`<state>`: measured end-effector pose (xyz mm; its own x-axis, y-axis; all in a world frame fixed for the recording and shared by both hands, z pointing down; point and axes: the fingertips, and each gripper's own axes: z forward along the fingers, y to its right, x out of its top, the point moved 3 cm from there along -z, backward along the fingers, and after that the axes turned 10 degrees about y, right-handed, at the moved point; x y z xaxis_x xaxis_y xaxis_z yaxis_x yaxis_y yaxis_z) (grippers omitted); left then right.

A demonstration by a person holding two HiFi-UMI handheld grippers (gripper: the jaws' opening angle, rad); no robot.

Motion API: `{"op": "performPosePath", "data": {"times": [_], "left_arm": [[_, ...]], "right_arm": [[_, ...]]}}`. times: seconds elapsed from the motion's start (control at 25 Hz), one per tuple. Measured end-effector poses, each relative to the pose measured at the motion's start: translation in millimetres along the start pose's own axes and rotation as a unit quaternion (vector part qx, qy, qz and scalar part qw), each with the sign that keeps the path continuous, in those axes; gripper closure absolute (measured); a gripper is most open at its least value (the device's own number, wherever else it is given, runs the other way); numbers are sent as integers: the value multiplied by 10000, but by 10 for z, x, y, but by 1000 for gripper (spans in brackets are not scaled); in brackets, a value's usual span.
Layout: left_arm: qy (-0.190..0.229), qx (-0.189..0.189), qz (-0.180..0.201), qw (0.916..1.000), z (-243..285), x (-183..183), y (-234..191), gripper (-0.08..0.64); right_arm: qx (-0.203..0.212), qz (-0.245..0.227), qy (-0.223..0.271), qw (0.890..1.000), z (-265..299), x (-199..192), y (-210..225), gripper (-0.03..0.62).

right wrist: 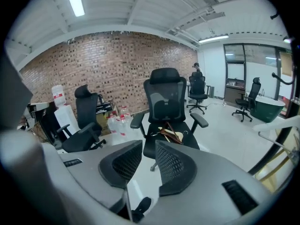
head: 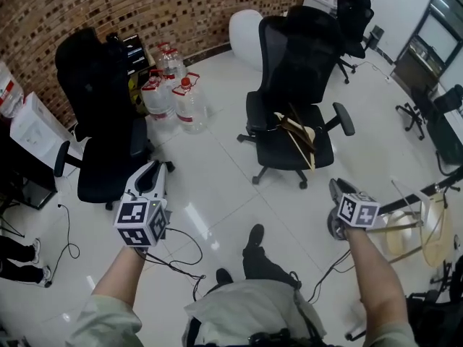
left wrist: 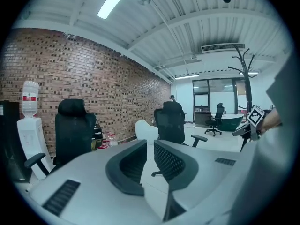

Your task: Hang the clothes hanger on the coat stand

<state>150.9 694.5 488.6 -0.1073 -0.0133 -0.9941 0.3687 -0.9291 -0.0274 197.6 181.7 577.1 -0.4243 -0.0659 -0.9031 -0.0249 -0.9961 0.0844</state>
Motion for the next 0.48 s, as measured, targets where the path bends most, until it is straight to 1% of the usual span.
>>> {"op": "performPosePath", "data": {"times": [0.04, 0.12, 0.2, 0.28, 0.36, 0.48], "left_arm": [[-18, -38, -14, 10000, 193, 36, 43, 503], [-27, -73, 10, 10000, 613, 145, 143, 490], [-62, -57, 42, 10000, 1091, 310, 246, 483], [-125, -15, 104, 9999, 1601, 504, 340, 483], [-151, -1, 205, 9997, 2123, 716, 467, 480], [-142, -35, 294, 9995, 2860, 941, 742, 480]], "right_arm": [[48, -26, -21, 10000, 173, 49, 68, 502], [111, -85, -44, 9999, 556, 186, 275, 502], [123, -118, -68, 9998, 990, 412, 550, 500], [168, -126, -54, 9998, 1459, 695, 799, 483], [288, -162, -2, 9995, 1922, 969, 1007, 483], [475, -346, -57, 9983, 2474, 1217, 1342, 462]]}}
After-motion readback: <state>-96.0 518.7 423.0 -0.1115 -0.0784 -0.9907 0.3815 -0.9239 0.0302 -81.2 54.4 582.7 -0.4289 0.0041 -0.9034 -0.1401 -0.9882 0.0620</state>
